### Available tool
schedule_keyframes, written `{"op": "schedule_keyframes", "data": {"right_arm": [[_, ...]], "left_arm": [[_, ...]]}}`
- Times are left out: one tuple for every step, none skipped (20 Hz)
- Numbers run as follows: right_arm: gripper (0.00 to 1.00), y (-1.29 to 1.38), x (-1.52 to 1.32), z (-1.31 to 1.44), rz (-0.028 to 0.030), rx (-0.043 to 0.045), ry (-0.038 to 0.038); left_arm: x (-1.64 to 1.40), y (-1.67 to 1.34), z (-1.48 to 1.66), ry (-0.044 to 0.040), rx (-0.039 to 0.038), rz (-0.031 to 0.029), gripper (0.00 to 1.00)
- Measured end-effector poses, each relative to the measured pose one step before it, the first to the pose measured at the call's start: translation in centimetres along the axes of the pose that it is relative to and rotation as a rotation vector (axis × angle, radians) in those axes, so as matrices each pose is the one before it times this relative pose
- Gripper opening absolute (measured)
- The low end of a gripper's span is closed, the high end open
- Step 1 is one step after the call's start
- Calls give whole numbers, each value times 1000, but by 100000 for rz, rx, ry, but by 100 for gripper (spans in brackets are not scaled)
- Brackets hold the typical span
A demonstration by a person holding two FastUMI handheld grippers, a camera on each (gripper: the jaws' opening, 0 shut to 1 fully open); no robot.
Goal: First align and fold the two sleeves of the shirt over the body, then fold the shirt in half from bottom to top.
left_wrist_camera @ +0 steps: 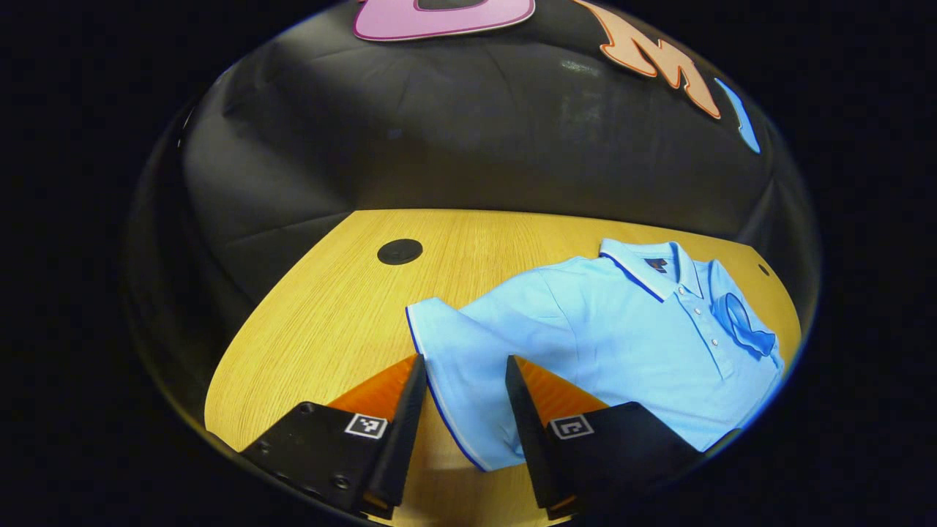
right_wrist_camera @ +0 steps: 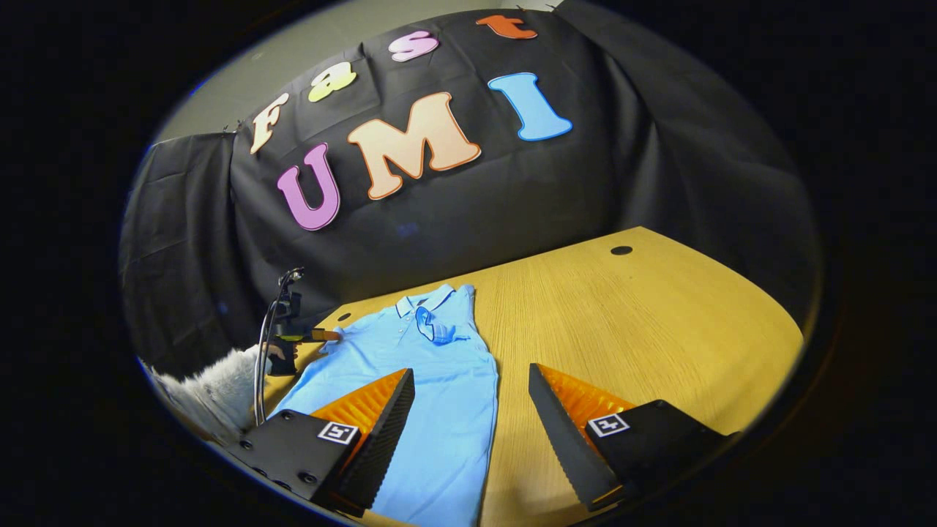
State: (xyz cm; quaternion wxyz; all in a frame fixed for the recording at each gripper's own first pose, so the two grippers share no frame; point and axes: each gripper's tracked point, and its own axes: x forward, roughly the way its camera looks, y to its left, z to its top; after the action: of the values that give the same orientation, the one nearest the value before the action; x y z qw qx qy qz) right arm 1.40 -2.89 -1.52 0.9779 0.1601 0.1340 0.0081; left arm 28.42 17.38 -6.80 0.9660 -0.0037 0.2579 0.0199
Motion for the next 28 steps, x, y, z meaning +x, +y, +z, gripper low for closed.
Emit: {"op": "schedule_keyframes", "data": {"right_arm": [[93, -27, -17, -321, 51, 958, 644], [98, -15, 6, -184, -118, 650, 635], [98, -46, -74, -258, -54, 222, 445], [98, -57, -34, -163, -230, -135, 454], [98, -23, 37, -209, -243, -250, 258], [98, 42, -107, -69, -45, -192, 138], [98, 128, -90, -21, 197, 34, -36], [98, 98, -98, -17, 269, 310, 18], [98, 60, -56, -82, 121, 302, -10], [98, -49, -81, -18, -175, 207, 139], [98, -103, -106, -142, -177, 88, 101], [98, -88, -96, 67, -231, 122, -67], [98, -91, -74, -52, -172, 204, -89], [98, -31, -97, 63, -171, 208, -199], [98, -81, -95, -10, -118, 264, -125], [98, -6, -30, 64, 88, 225, -22], [98, 11, -54, 24, 227, 125, -214], [98, 9, -37, 91, 201, 18, -121], [98, -17, -26, -62, 28, -42, 97], [98, -1, -60, -51, 140, -196, 116], [98, -2, 81, -113, 76, -141, 340], [98, 11, 76, -18, 165, -54, 170], [98, 109, -94, -87, 379, 107, 64], [98, 129, -3, -58, 577, 165, -93], [98, 107, -65, 30, 515, -79, -103], [98, -15, -36, -59, 131, -337, 42], [98, -94, -33, -243, 4, -267, 222], [98, -88, 10, -154, 17, -183, 465]], "left_arm": [[34, -25, -37, 99, 405, 84, 64], [-29, -214, -7, 162, 148, -1104, 61], [-237, -473, 97, -245, 543, -1923, 61], [425, -282, -188, 403, 921, -1293, 49], [-18, -328, 69, -304, 1188, -1223, 42], [-143, -230, -18, 123, 1598, -411, 28], [-2, -79, 90, -22, 1905, 657, 22], [98, -67, -8, -60, 2055, 438, 14], [-107, -167, -78, 46, 1602, 345, 13], [2, 11, 103, -244, 1098, 553, 8], [-59, 18, 19, 65, 423, 531, 6], [6, -14, 127, -376, -501, 34, 3], [23, 10, -14, -303, -309, -161, 1], [-66, 78, 4, -75, -93, 237, 0], [-69, 21, -131, 570, -13, 362, 0], [-163, 51, -16, 347, 143, 430, 0], [-267, -33, 387, -1133, -685, 50, 0], [-250, -53, 687, -1903, -484, 236, 0], [-357, -210, 629, -1500, 112, 92, 0], [-362, -360, 909, -1646, 587, -243, 0], [-370, -842, 960, -1390, 672, -1502, 0], [-224, -1045, 1061, -1183, 950, -1490, 0], [-104, -1093, 942, -1625, 1306, -1927, 0], [-13, -1340, 999, -1467, 1197, -2116, 0], [111, -1322, 745, -742, 1209, -1803, 0], [152, -1438, 731, -596, 741, -2163, 0], [418, -1601, 495, -294, 540, -2421, 0], [412, -1515, 327, 248, 895, -2367, 0]]}}
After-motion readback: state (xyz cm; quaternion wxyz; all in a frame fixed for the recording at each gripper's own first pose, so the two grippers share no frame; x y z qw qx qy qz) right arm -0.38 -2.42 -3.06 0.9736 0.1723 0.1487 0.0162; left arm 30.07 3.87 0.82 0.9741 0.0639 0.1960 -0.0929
